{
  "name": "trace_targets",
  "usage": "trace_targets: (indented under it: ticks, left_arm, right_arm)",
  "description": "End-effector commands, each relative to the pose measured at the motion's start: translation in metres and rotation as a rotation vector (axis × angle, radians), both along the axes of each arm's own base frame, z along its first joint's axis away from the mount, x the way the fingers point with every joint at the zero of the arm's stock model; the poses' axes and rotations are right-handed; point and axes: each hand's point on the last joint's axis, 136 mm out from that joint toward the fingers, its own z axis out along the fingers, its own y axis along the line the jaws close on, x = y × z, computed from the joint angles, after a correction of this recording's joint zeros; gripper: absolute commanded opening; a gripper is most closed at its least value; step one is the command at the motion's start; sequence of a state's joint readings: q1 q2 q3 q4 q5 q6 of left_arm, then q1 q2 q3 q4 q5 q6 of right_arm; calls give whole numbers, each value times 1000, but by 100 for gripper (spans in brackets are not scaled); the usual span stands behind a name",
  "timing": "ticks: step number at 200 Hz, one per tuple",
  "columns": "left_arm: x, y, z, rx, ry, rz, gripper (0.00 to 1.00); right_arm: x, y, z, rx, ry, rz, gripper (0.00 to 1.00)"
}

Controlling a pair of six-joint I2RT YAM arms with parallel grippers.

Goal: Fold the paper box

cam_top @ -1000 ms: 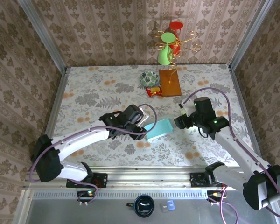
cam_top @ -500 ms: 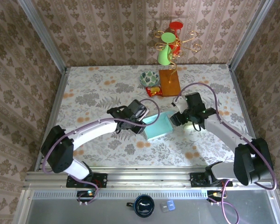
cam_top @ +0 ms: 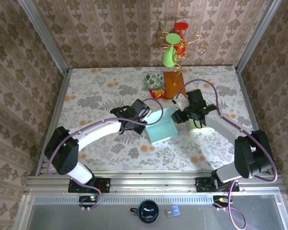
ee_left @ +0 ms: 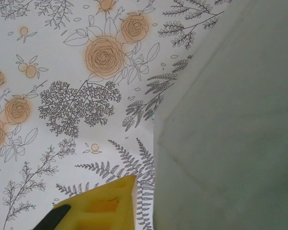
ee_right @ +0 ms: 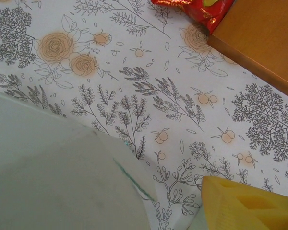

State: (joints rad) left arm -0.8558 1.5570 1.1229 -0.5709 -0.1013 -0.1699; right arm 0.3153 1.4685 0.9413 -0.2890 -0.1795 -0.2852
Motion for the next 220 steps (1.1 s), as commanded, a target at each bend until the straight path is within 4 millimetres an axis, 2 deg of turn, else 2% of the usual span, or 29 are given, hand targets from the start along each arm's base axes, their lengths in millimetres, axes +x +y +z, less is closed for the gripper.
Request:
trace_targets:
  ticks: [1,21,50,65,108,141,164,220]
  left_arm:
    - [8,-6,10,-21,-11,-6,18]
    - [9,-6,10,-21,-10,-10,14]
    - [13,-6,10,-24,-7,-3,12]
    - [15,-6,10,-26,-8,-2,11]
    - [23,-4,9,-22,3,30,6]
    - [33,-1,12,-43,12,92,2]
    - [41,3,14,-58,20,157,1]
    - [67,0,22,-132,44,381,0]
  right_arm:
    - [10,11,11,24,-29,21,61]
    - [12,15,11,17,-36,29,59]
    - [15,15,15,18,-45,23,52]
    - [16,16,18,23,-46,19,45]
    - [17,22,20,28,-23,22,17]
    - [12,24,21,24,-11,12,6]
    - [9,28,23,19,-12,-6,0]
    - [18,35,40,56,-31,-184,0]
